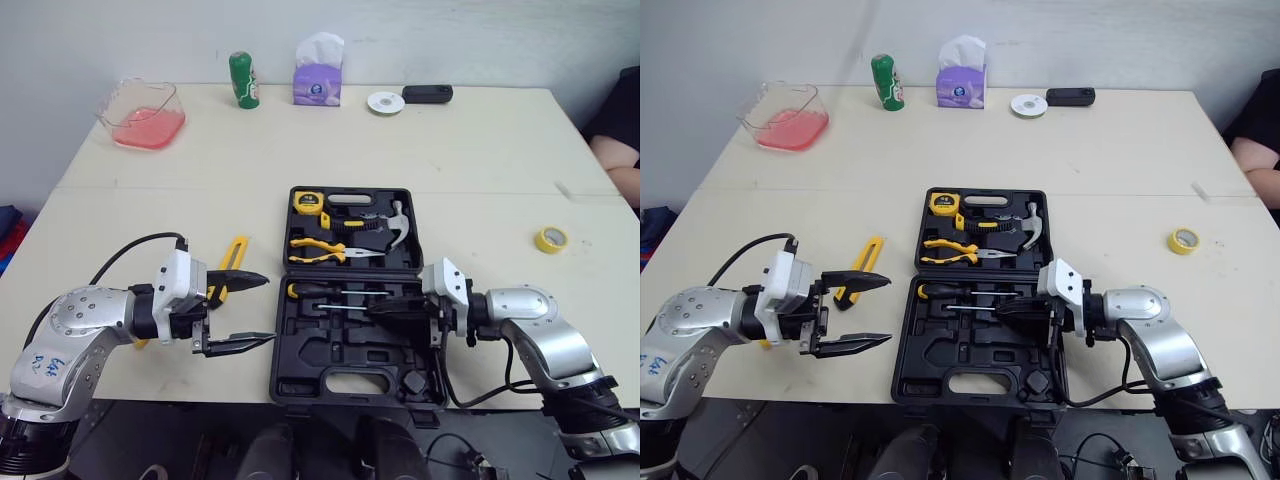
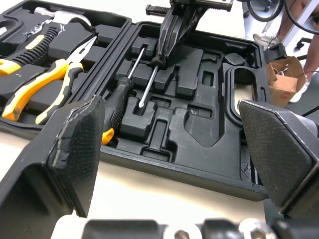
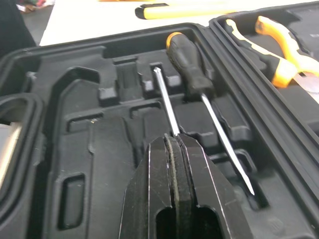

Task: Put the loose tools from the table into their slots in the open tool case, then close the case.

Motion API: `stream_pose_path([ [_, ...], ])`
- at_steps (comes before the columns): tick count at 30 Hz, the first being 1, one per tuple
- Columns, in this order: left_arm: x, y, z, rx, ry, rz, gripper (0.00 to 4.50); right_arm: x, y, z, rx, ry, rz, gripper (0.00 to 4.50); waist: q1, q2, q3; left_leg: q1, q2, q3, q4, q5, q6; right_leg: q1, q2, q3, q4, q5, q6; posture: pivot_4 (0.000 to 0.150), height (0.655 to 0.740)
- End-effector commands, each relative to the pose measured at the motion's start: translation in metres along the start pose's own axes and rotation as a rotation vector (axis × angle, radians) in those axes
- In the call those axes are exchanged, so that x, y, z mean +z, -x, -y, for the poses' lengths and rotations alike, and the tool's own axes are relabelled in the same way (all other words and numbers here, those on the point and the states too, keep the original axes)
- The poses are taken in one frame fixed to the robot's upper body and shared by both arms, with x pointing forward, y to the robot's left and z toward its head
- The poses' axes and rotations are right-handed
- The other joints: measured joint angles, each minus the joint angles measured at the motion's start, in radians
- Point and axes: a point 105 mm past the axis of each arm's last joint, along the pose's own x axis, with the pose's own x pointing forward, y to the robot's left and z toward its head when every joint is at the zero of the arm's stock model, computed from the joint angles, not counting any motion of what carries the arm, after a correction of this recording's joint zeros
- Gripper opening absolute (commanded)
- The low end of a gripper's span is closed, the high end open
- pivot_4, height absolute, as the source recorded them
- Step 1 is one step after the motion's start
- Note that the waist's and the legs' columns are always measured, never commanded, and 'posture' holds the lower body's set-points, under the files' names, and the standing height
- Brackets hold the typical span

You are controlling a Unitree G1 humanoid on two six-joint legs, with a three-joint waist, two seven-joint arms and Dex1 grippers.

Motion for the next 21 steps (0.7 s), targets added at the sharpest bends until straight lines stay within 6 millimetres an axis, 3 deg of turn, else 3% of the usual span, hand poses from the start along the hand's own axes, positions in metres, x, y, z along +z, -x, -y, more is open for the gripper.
stream_pose_path([
  [1, 0.008, -0.002, 0.005, -0.018, -0.037, 0.013, 4.50, 0.002, -0.003, 0.001, 0.005, 0.019, -0.018, 0.11, 0.000, 0.000, 0.000, 0.000, 0.000, 0.000, 0.000, 0.000, 0.000, 0.000, 0.000, 0.000, 0.000, 0.000, 0.000, 0.150, 0.7400],
  [12, 0.008, -0.001, 0.004, -0.005, -0.041, 0.004, 4.50, -0.018, -0.017, -0.001, -0.004, -0.022, -0.092, 0.11, -0.013, -0.002, -0.001, 0.002, 0.001, 0.000, 0.000, 0.000, 0.000, 0.001, 0.000, 0.001, 0.001, 0.000, 0.000, 0.150, 0.7400],
  [17, 0.007, -0.001, 0.004, -0.002, -0.043, 0.002, 4.50, -0.043, -0.024, -0.011, 0.022, -0.057, -0.196, 0.11, -0.025, -0.004, -0.003, 0.003, 0.002, 0.000, 0.000, 0.000, -0.001, 0.001, -0.001, 0.001, 0.001, 0.000, -0.001, 0.150, 0.7400],
  [21, 0.007, -0.001, 0.004, 0.001, -0.040, 0.001, 4.50, -0.051, -0.027, -0.012, 0.004, -0.097, -0.244, 0.11, -0.025, -0.010, -0.009, 0.004, 0.003, 0.000, 0.000, 0.000, -0.003, 0.002, -0.001, 0.001, 0.002, -0.001, -0.002, 0.150, 0.7400],
])
